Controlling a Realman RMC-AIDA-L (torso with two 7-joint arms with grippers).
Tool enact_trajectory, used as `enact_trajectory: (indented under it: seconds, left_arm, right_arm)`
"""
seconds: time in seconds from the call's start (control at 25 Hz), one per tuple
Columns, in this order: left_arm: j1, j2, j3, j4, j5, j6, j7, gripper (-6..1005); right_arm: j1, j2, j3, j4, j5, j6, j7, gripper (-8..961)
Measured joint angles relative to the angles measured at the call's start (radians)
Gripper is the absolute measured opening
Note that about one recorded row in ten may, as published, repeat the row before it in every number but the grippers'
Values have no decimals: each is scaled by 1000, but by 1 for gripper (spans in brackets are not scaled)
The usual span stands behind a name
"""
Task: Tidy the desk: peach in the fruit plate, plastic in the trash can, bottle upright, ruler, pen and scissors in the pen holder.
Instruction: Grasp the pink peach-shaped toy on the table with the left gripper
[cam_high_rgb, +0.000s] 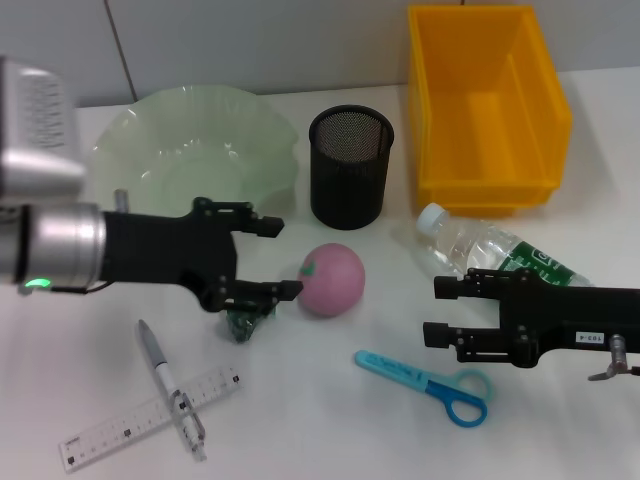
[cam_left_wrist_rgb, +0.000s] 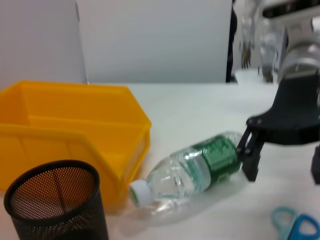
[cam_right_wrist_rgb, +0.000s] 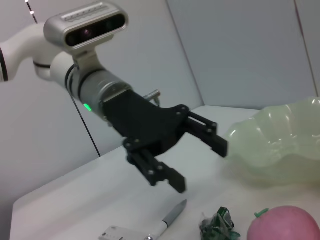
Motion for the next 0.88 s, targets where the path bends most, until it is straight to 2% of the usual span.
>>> enact_trajectory:
  seconds: [0.16, 0.52, 0.6, 0.64, 0.76, 0.88]
  left_arm:
    - [-54, -7, 33, -7, 53, -65, -5, 768]
    - [-102, -11, 184, -58, 45, -202, -16, 768]
    - [-102, -11, 184, -58, 45, -202, -16, 768]
    - [-110, -13, 226, -75, 34, -247, -17, 768]
    - [-115, -14, 268, -90, 14, -291, -17, 767]
    - [-124, -14, 386, -121, -46, -413, -30, 767]
  right_arm:
    - [0, -3, 0, 0, 0, 0, 6, 729]
    - [0, -5, 0, 0, 0, 0, 10, 728]
    - [0, -5, 0, 0, 0, 0, 10, 728]
    - [0, -5, 0, 0, 0, 0, 10, 728]
    - [0, -7, 0, -3, 0, 0, 17, 728]
    - [0, -7, 0, -6, 0, 0, 21, 728]
